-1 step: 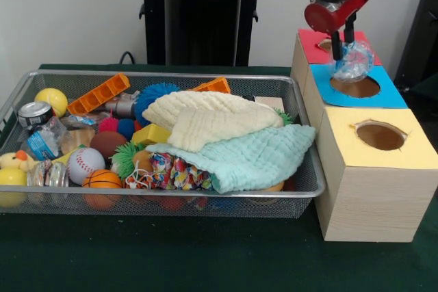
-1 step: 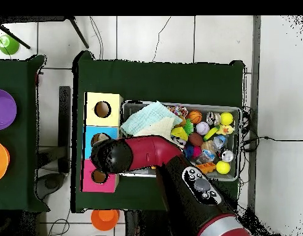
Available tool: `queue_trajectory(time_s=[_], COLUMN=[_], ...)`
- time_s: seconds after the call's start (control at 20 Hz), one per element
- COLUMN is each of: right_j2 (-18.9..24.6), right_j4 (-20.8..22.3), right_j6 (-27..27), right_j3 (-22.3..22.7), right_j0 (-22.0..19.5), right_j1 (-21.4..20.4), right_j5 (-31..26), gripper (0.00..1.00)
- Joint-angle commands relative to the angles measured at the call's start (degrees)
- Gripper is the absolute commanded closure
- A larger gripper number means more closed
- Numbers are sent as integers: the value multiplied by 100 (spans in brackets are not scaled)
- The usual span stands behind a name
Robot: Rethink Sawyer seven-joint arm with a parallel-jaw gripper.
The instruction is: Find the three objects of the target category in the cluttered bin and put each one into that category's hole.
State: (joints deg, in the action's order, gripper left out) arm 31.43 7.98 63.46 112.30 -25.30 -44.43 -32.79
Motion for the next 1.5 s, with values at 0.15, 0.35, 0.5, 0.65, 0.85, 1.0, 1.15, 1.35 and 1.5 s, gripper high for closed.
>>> queue_trajectory(time_s=[0.15,0.35,0.5,0.65,0.85,1.0,1.15,1.35,1.5], right_j2=[-139,-190,-182,-178,-163,-150,-143,-118,-78], right_j4=[-76,-49,-59,-71,-91,-78,-83,-100,-120], right_j6=[1016,989,964,953,954,955,951,926,906], right_j3=[334,300,298,283,257,321,323,309,309], right_j0=[-104,-54,-72,-80,-80,-101,-101,-97,-115], right_j1=[136,170,177,183,201,192,197,211,215], right_j5=[332,221,181,149,146,210,199,147,147], gripper=[100,100,100,100,100,100,100,0,0])
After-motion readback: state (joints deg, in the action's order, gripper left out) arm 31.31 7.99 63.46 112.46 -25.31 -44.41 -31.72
